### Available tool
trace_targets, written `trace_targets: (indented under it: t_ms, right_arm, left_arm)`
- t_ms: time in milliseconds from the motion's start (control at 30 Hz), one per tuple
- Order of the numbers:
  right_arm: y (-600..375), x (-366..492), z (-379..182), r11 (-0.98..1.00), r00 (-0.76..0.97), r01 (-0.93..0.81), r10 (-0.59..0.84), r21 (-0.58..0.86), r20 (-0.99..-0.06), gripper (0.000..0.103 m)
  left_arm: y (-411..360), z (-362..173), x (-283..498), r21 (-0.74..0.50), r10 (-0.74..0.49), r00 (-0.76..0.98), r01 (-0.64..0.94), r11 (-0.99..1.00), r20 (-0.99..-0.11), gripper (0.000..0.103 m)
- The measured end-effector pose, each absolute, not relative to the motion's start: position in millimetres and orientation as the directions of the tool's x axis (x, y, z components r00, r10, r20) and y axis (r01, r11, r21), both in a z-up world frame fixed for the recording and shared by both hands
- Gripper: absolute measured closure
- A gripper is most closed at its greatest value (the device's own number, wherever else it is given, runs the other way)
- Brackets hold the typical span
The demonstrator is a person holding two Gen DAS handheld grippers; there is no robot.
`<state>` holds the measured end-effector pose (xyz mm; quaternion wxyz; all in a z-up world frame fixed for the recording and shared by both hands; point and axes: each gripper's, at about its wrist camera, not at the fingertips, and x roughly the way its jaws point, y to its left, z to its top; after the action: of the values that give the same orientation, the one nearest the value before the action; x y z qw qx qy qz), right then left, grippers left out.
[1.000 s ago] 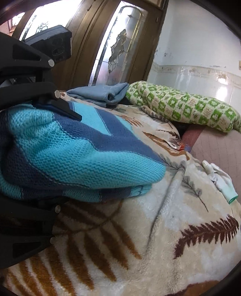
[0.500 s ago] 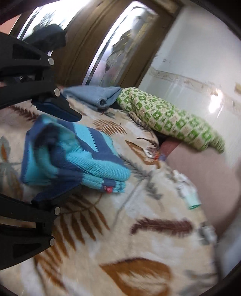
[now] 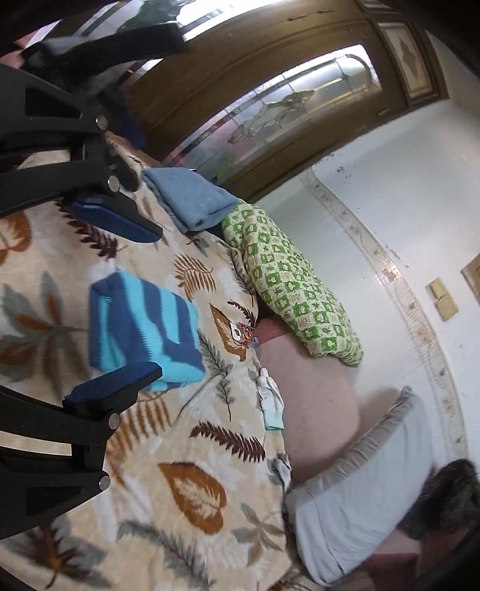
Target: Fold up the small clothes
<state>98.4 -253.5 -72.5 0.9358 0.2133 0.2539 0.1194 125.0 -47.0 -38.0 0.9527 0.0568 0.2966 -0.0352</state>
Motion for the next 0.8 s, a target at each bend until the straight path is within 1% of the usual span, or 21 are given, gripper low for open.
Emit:
trace_targets:
  t_ms: [133, 233, 400, 467, 567, 800]
  right_arm:
    - [-245, 59, -53, 0.909, 0.858, -0.127, 0.302, 0.398, -0.416, 0.033]
    - [-232, 36, -32, 0.936, 0.869, -0.143, 0.274, 0.322, -0.412, 0.033]
    - [-212, 0, 2, 0.963, 0.902, -0.15, 0.227, 0.225, -0.368, 0.03]
    - [-205, -10, 9, 0.969, 0.906, -0.146, 0.212, 0.2, -0.367, 0.029]
    - [-198, -23, 15, 0.975, 0.906, -0.142, 0.198, 0.17, -0.373, 0.029]
    - [-190, -35, 18, 0.975, 0.9, -0.156, 0.206, 0.157, -0.385, 0.029]
  left_arm:
    - [-44, -14, 102, 0.082, -0.035, 0.843, 0.093, 0.992, -0.536, 0.02]
    - [-42, 4, 86, 0.075, -0.039, 0.859, 0.09, 0.993, -0.511, 0.02]
    - [-35, 23, 63, 0.095, -0.013, 0.877, 0.066, 0.993, -0.48, 0.02]
    - [-28, 28, 56, 0.096, 0.0, 0.882, 0.052, 0.994, -0.472, 0.02]
    - [-16, 30, 50, 0.091, 0.021, 0.883, 0.025, 0.996, -0.469, 0.016]
    - [8, 26, 44, 0.088, 0.077, 0.878, -0.04, 0.995, -0.472, 0.016]
